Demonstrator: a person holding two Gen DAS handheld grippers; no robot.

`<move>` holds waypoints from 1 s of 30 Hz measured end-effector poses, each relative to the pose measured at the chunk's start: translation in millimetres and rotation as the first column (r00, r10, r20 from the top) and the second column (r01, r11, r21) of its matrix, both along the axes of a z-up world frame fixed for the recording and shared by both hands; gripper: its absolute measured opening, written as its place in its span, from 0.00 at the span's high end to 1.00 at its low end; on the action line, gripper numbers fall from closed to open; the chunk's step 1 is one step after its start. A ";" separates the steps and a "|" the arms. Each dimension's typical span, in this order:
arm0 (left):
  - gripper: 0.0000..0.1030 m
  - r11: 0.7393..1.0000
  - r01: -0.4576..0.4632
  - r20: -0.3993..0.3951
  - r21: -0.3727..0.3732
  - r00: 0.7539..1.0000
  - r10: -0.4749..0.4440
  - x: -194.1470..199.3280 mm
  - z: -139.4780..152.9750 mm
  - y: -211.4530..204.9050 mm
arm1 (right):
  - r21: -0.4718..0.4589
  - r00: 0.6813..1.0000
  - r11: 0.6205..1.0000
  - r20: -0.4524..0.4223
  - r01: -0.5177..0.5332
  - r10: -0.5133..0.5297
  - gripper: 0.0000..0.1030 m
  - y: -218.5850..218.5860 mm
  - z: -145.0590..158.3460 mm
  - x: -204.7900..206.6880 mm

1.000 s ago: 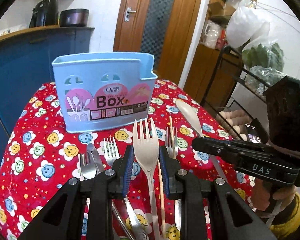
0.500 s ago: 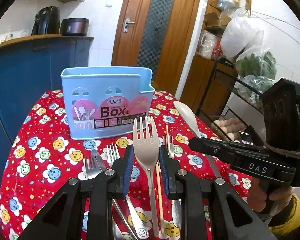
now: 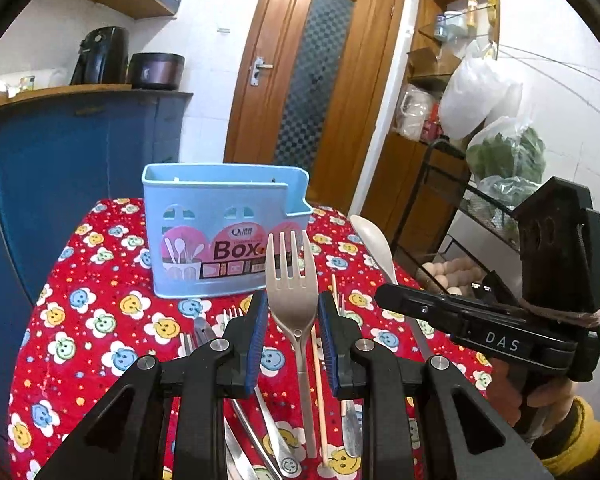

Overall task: Organize utensils
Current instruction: 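Lift the fork with the left tool while the right tool lifts the spoon toward the blue box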

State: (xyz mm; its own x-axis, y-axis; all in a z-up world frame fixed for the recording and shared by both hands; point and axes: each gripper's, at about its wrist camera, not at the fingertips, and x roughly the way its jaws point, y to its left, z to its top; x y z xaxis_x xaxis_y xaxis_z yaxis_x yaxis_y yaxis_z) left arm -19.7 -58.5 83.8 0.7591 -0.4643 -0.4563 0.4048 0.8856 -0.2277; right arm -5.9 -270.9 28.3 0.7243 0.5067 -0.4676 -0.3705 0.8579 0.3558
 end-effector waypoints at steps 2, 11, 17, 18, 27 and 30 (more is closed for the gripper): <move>0.75 1.000 -0.002 0.010 -0.003 1.000 0.002 -1.3 3.1 1.8 | 0.005 1.000 1.000 0.007 0.001 -0.001 0.92 0.3 2.1 -0.6; 0.75 1.000 -0.014 0.062 -0.008 0.998 0.015 -3.2 20.3 8.3 | 0.012 1.000 1.000 0.013 0.005 -0.005 0.92 2.2 6.1 0.0; 0.75 1.000 -0.028 0.076 -0.006 0.997 0.029 1.2 26.6 11.0 | 0.021 1.000 1.000 0.017 0.004 -0.005 0.92 1.8 8.2 -0.5; 0.75 1.000 -0.030 0.077 -0.005 0.997 0.030 1.5 27.3 11.3 | 0.022 1.000 1.000 0.017 0.004 -0.005 0.92 1.8 8.4 0.0; 0.75 0.998 -0.065 0.110 0.007 0.992 0.064 15.9 43.8 19.2 | 0.030 1.000 0.999 0.025 0.014 -0.015 0.92 0.3 12.1 1.9; 0.75 0.996 -0.082 0.128 0.014 0.989 0.080 24.5 51.6 22.8 | 0.031 0.999 0.999 0.031 0.015 -0.016 0.92 0.1 15.5 4.0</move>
